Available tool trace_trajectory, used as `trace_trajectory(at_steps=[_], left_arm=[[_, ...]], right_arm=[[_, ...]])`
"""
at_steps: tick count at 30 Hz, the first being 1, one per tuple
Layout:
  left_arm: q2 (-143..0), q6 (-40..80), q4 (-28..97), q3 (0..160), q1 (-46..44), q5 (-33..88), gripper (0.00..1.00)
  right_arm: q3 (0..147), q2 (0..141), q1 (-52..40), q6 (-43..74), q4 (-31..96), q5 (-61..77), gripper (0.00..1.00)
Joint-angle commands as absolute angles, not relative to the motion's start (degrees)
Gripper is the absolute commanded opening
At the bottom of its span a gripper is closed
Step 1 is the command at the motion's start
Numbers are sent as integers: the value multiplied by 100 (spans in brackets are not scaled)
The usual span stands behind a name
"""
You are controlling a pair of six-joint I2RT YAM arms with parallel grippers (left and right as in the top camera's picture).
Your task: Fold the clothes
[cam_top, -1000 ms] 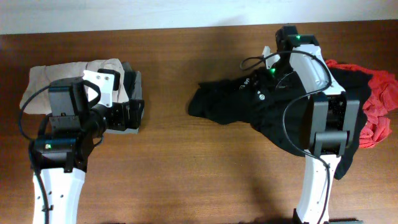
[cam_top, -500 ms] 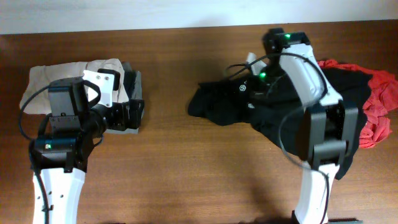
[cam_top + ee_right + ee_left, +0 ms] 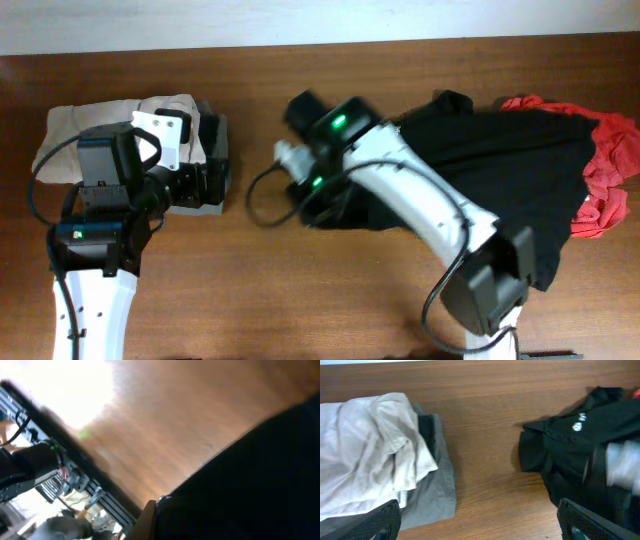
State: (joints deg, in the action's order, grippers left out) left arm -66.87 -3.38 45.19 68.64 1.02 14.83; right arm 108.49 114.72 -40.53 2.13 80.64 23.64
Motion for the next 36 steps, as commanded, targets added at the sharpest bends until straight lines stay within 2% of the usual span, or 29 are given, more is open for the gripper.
trace_trajectory(at_steps=[1,7,11,16,21,25,27,28,33,36], left_arm=[[-6707,-303,4497,6947,91,1105,99],[-6707,-305,4434,6947,91,1100,99],[-6707,-303,4431,6947,91,1020,99],[-6707,-303,4372,6947,89,1022,99],[-6722,-303,4366,6947,89,1024,99],[-6753,-303,4338,6947,84,1190,99],[-6783,-303,4324,6947,84,1328,99],[-6805,-303,4318,6947,84,1369,99],[-6978,-322,4182,6947,36,1767,99],[-7153,-607,4082,6947,-152,2084,99]], right_arm=[[10641,11511,-4759,624,7802,2467,4],[10530,11511,-5592,958,7496,1870,4],[10530,11511,-6040,934,7513,1669,9],[10532,11498,-6305,958,7537,888,28],[10534,11238,-6145,1022,7511,475,41],[10534,10770,-5800,1234,7470,12,50],[10534,10488,-5465,1636,7446,-252,68],[10534,10361,-5231,1809,7422,-314,70],[10532,10191,-3734,2324,7387,-305,79],[10532,10370,-2801,2552,7271,-222,80]])
